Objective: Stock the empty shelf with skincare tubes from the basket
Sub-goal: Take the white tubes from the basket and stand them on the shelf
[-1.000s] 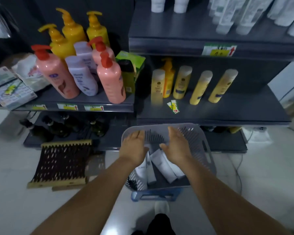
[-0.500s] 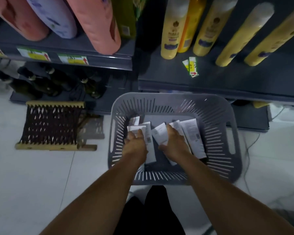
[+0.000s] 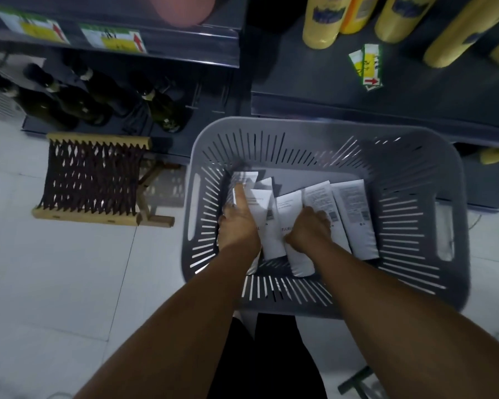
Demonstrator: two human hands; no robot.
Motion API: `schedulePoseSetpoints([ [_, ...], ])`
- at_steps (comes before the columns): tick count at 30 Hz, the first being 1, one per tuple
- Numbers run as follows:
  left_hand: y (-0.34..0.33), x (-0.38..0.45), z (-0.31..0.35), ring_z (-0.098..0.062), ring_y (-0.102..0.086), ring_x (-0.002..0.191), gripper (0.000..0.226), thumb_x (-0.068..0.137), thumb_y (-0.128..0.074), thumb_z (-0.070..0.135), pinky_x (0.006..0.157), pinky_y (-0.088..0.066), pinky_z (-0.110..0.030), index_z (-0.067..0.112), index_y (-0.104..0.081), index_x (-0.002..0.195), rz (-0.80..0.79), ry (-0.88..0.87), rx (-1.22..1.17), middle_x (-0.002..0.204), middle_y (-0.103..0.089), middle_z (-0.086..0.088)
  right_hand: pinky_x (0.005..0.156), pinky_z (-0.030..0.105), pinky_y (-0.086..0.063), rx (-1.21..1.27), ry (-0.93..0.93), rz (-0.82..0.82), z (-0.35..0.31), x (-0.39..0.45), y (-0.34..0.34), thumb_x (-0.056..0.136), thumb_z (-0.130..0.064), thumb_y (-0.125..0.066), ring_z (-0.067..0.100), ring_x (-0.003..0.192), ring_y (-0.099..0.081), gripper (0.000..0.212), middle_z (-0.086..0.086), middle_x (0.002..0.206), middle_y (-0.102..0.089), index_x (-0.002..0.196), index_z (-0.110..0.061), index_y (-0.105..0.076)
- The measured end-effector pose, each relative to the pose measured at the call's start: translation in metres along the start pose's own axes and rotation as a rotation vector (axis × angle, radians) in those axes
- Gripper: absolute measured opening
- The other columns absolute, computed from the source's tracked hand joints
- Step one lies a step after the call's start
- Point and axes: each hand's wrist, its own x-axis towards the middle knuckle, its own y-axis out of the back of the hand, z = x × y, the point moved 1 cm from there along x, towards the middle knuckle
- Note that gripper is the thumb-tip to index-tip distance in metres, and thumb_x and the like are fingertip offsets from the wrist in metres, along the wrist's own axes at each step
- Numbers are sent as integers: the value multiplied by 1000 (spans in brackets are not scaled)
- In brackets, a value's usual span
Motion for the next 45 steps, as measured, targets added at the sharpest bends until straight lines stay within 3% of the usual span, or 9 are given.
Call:
schedulePoseSetpoints([
  [5,7,-5,2,-32,-51,124,89,88,-61,12,104,-42,-43,22,2,150,16,-7,-191,140,-42,-18,96,39,-43,93,75,85,0,-7,9,85,-10,-63,35,123,-50,66,17,134,-51,141,-8,-28],
  [10,42,-26,18,-29,-54,116,54,86,-68,21,96,-44,-31,1,-43,129,8,-132,-143,129,-51,-18,84,34,-46,356,158,230,3,-41,48,84,-18,-68,33,112,-59,49,14,124,-61,126,-8,-44],
  [14,92,-58,36,-30,-60,110,40,85,-65,15,86,-47,-29,2,-49,119,66,-207,-321,119,-62,-16,77,27,-43,598,246,317,1,-87,82,83,-16,-68,26,105,-61,41,6,118,-65,120,-11,-52],
  [18,148,-90,49,-30,-60,108,41,84,-68,18,87,-48,-32,3,-48,116,136,-286,-439,113,-64,-16,62,21,-39,763,364,420,2,-142,120,84,-16,-67,9,79,-56,28,-9,92,-60,108,-18,-55],
  [20,174,-105,53,-31,-60,108,43,83,-69,16,90,-50,-35,5,-48,119,169,-341,-490,113,-64,-15,69,25,-41,796,410,485,1,-170,140,83,-16,-67,13,81,-56,25,-10,86,-58,102,-22,-53],
  [25,238,-145,59,-27,-59,106,47,81,-70,12,86,-48,-32,10,-47,122,255,-505,-592,108,-63,-10,84,41,-53,899,535,579,-9,-231,184,81,-15,-68,19,99,-64,34,-4,104,-66,111,-23,-54],
  [29,287,-174,67,-24,-59,107,52,78,-73,13,83,-46,-28,11,-48,124,328,-655,-642,117,-63,-7,82,33,-51,996,641,646,-24,-276,223,84,-11,-68,17,104,-62,43,-3,111,-62,120,-20,-48],
  [34,352,-205,85,-18,-60,105,53,76,-74,11,89,-49,-32,18,-51,123,404,-797,-735,118,-65,1,91,39,-53,1019,748,731,-42,-324,274,84,-14,-68,13,104,-63,36,-7,112,-64,112,-25,-48],
  [45,457,-218,148,-9,-54,94,46,80,-72,12,76,-44,-24,19,-51,121,524,-947,-787,107,-57,11,91,43,-53,1031,840,936,-86,-350,387,85,-20,-67,16,104,-62,38,-5,116,-64,119,-24,-51],
])
